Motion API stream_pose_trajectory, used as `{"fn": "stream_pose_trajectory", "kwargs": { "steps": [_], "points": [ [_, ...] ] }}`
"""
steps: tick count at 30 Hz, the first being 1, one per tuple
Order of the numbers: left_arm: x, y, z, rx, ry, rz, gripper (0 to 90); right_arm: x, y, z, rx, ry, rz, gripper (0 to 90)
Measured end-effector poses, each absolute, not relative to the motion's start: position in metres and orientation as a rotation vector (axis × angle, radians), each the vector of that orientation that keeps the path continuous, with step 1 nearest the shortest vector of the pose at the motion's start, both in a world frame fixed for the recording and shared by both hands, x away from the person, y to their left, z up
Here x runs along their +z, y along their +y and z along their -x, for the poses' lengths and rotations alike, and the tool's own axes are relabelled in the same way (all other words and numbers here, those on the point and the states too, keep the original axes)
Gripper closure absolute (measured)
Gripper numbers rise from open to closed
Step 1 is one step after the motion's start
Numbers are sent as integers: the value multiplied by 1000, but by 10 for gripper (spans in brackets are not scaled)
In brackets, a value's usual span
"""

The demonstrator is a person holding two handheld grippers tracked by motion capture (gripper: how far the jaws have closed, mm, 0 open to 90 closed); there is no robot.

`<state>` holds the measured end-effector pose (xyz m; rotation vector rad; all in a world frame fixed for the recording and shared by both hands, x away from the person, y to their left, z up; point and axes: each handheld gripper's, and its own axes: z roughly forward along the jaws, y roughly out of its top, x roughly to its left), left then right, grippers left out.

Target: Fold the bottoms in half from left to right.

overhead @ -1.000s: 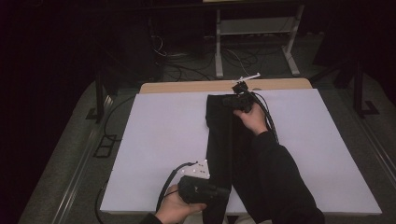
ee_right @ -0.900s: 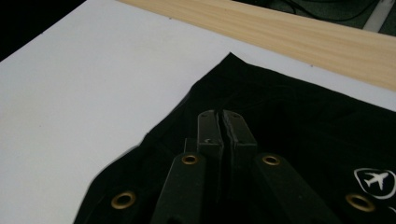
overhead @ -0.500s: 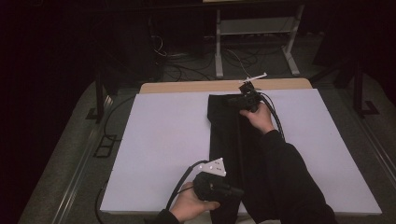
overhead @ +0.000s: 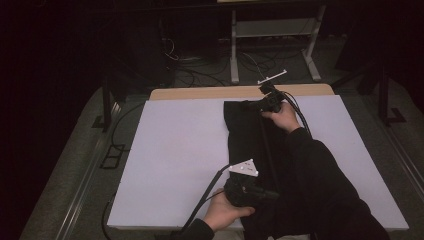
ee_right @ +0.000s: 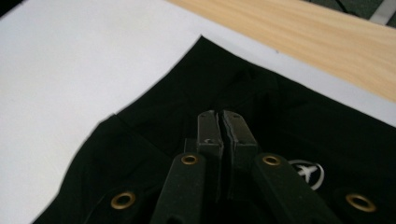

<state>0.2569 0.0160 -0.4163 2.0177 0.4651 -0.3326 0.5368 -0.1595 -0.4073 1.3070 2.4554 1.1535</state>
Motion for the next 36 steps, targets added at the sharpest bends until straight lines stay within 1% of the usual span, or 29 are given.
{"fn": "stream_pose_trajectory", "kwargs": {
  "steps": [2, 4, 8, 14, 25, 29, 36],
  "points": [
    [-417, 6, -257, -318, 476, -2035, 888, -409, -162, -536, 1120, 2473, -1305, 852],
    [-419, -6, -256, -332, 493, -2032, 888, -409, -166, -534, 1063, 2497, -1263, 852],
    [-422, -18, -255, -342, 534, -2030, 888, -407, -176, -534, 1043, 2483, -1263, 851],
    [-420, -28, -250, -311, 544, -2056, 888, -406, -187, -532, 1063, 2457, -1245, 849],
    [-418, -45, -248, -299, 565, -2081, 887, -405, -197, -527, 1009, 2446, -1233, 849],
    [-422, -60, -250, -322, 573, -2101, 887, -406, -199, -527, 1024, 2435, -1243, 849],
    [-432, -73, -252, -348, 568, -2115, 887, -414, -202, -524, 1046, 2426, -1222, 849]
  ]
}}
